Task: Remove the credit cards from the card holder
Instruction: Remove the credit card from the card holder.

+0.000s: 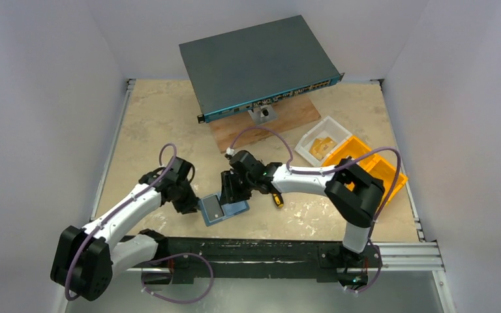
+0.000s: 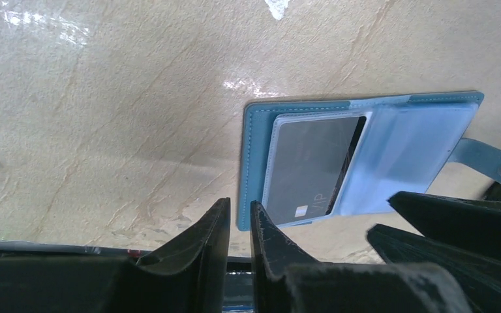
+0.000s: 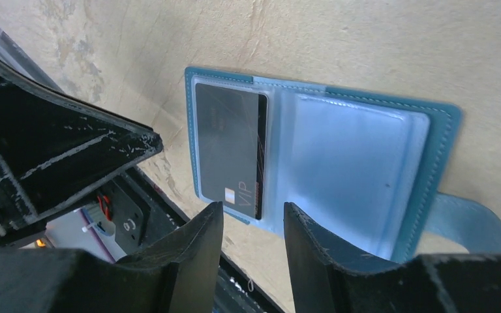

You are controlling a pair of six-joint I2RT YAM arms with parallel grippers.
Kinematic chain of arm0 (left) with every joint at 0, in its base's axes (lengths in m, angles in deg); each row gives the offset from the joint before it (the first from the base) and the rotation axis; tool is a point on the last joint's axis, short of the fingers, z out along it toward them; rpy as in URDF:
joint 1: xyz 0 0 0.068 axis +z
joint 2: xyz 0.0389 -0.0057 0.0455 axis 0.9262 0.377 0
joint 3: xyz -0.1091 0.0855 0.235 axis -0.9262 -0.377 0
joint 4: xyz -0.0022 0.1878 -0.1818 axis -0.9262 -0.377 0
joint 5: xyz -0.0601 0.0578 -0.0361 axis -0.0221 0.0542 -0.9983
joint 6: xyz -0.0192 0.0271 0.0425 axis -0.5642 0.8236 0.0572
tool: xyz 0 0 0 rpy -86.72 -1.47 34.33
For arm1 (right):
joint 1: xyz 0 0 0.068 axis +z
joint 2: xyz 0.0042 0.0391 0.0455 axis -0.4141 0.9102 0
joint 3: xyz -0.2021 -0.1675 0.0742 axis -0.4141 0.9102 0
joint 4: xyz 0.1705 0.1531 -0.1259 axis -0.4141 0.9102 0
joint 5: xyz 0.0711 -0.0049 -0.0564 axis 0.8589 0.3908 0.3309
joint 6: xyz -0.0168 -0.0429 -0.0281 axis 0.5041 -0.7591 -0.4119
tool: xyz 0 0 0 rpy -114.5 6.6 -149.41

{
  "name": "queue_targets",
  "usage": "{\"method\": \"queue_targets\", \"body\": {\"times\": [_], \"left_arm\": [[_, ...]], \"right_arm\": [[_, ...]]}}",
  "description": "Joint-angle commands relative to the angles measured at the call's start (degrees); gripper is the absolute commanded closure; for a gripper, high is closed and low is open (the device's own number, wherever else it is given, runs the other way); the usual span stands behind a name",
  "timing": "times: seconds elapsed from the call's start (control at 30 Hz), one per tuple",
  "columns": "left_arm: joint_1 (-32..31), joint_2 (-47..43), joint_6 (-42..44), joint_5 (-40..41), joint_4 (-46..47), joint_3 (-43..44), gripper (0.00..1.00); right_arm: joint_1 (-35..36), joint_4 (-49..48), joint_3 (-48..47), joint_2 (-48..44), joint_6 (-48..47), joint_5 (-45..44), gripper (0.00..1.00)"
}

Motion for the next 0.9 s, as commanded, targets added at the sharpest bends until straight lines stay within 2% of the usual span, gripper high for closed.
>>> {"method": "queue_targets", "body": {"times": [0.0,0.27,0.6,0.87], "left_arm": [[0.5,0.7,-1.9,-0.1,2.1,0.2,0.84],[0.5,4.2,-1.8,-2.3,5.7,-0.3,0.89],[0.5,7.7,-1.4,-3.3,7.7,-0.2,0.95],[0.5,10.5,-1.4,-4.3,9.6,0.0,1.0]], "right_arm": [[0.7,-3.9,-3.8,2.7,-0.1,3.4,0.61],[0.8,-5.9,-4.6,6.7,1.0,3.7,0.62],[0.7,-6.7,-3.2,7.3,1.7,2.3,0.62],[0.7,-9.3,-1.5,8.8,2.7,4.9,0.62]]}}
